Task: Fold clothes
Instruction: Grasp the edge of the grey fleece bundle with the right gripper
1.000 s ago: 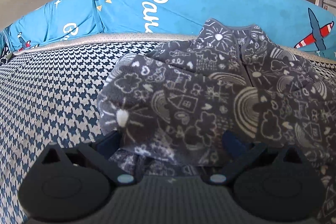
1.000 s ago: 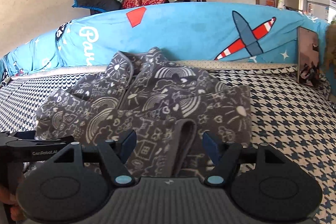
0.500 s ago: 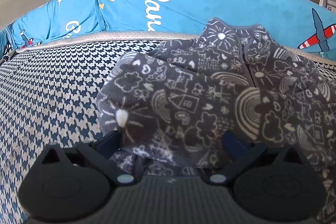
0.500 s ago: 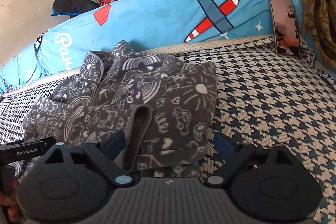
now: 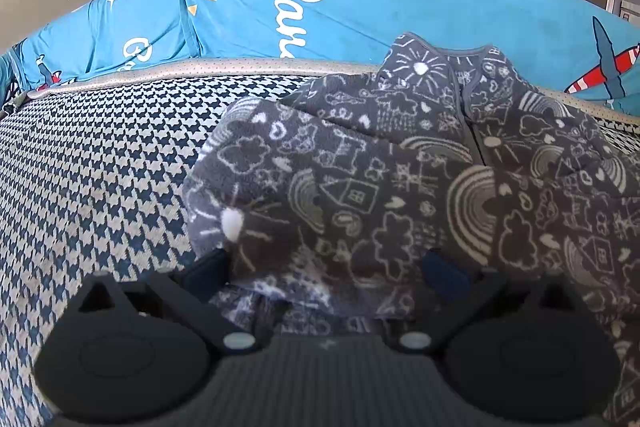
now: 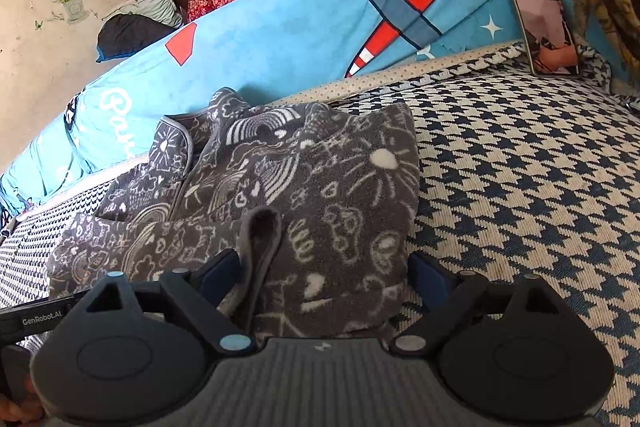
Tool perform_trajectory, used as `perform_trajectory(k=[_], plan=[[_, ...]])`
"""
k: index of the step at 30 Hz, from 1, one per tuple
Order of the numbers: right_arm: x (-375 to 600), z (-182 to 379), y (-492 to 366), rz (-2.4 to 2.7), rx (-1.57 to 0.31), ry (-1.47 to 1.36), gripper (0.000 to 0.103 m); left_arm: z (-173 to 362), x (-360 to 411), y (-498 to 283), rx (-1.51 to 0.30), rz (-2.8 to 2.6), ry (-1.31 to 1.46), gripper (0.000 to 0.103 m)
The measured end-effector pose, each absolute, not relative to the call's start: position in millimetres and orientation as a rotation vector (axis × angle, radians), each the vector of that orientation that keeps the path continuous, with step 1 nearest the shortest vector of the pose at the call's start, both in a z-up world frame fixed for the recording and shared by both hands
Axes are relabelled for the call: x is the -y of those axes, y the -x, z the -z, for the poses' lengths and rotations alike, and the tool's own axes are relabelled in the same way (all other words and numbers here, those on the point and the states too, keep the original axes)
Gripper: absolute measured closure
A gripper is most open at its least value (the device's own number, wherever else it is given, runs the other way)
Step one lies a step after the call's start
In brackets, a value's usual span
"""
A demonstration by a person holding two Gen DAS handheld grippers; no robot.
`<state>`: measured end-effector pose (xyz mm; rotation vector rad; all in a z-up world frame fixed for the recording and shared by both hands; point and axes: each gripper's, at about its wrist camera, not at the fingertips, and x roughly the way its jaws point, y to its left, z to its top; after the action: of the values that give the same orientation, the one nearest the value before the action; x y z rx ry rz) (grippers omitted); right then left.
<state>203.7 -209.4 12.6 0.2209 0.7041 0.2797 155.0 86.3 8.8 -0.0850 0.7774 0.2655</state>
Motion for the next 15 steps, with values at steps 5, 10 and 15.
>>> perform_trajectory(k=[5, 10, 15], plan=[[203.3, -12.8, -205.8, -0.301, -0.700, -0.213, 0.040, -9.2, -87.2, -154.6, -0.779, -0.260, 0.091, 0.000], [202.1, -11.9, -207.5, -0.300, -0.695, -0.213, 0.042, -9.8, -88.6, -153.8, -0.778, -0.257, 0.100, 0.000], [197.3, -8.8, -209.1, -0.304, -0.679, -0.196, 0.035, -11.9, -91.1, -152.2, -0.771, -0.254, 0.121, 0.000]])
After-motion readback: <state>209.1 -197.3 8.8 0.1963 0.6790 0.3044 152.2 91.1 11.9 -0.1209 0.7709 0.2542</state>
